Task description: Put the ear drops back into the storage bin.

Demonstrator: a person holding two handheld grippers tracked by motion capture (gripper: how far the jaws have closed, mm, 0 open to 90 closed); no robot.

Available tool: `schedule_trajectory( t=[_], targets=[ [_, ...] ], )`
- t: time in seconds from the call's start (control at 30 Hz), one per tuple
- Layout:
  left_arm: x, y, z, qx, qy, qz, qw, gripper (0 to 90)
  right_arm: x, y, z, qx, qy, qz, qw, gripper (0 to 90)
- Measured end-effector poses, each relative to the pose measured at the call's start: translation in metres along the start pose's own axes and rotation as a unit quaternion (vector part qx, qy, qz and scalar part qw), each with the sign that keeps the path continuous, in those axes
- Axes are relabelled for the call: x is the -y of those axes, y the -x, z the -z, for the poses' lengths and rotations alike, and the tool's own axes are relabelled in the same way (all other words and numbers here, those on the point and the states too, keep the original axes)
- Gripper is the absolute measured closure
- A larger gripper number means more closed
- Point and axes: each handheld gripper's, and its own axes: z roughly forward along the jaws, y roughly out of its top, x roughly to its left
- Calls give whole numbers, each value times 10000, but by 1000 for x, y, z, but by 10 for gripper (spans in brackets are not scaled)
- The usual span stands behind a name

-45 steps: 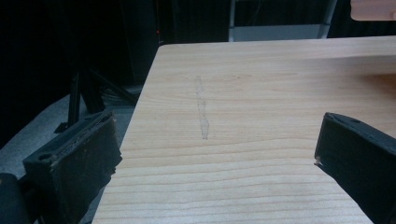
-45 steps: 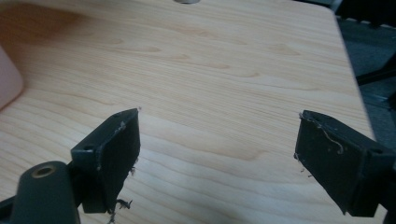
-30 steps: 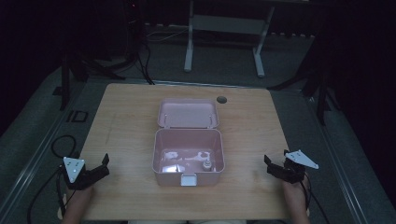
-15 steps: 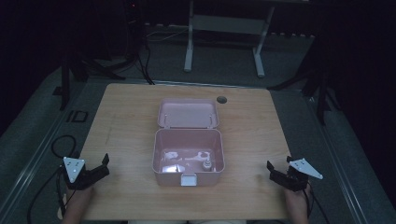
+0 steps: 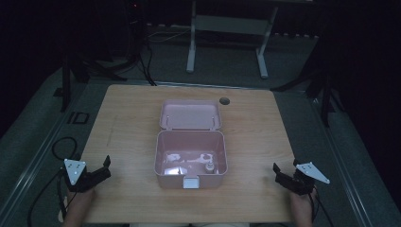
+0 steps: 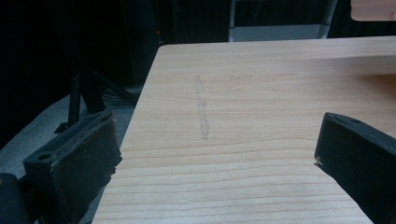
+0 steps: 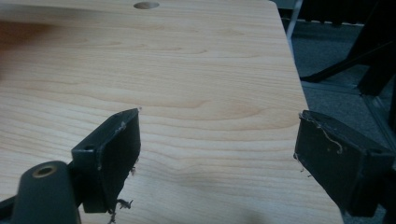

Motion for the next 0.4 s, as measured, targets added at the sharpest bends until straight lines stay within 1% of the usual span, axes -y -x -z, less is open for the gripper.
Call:
schedule_trajectory(
  t=[0.27, 0.3, 0.37, 0.4],
  targets=[
    [0, 0, 0, -4, -3, 3, 10000, 3, 0, 1, -1, -18, -29, 17, 10000, 142],
    [0, 0, 0, -5, -3, 2, 10000, 3, 0, 1, -1, 24, -30, 17, 10000, 143],
    [0, 0, 0, -5, 0, 1, 10000, 3, 0, 1, -1, -30, -35, 1, 10000, 142],
    [0, 0, 0, -5, -1, -1, 10000, 3, 0, 1, -1, -4, -46, 9, 10000, 143]
  ],
)
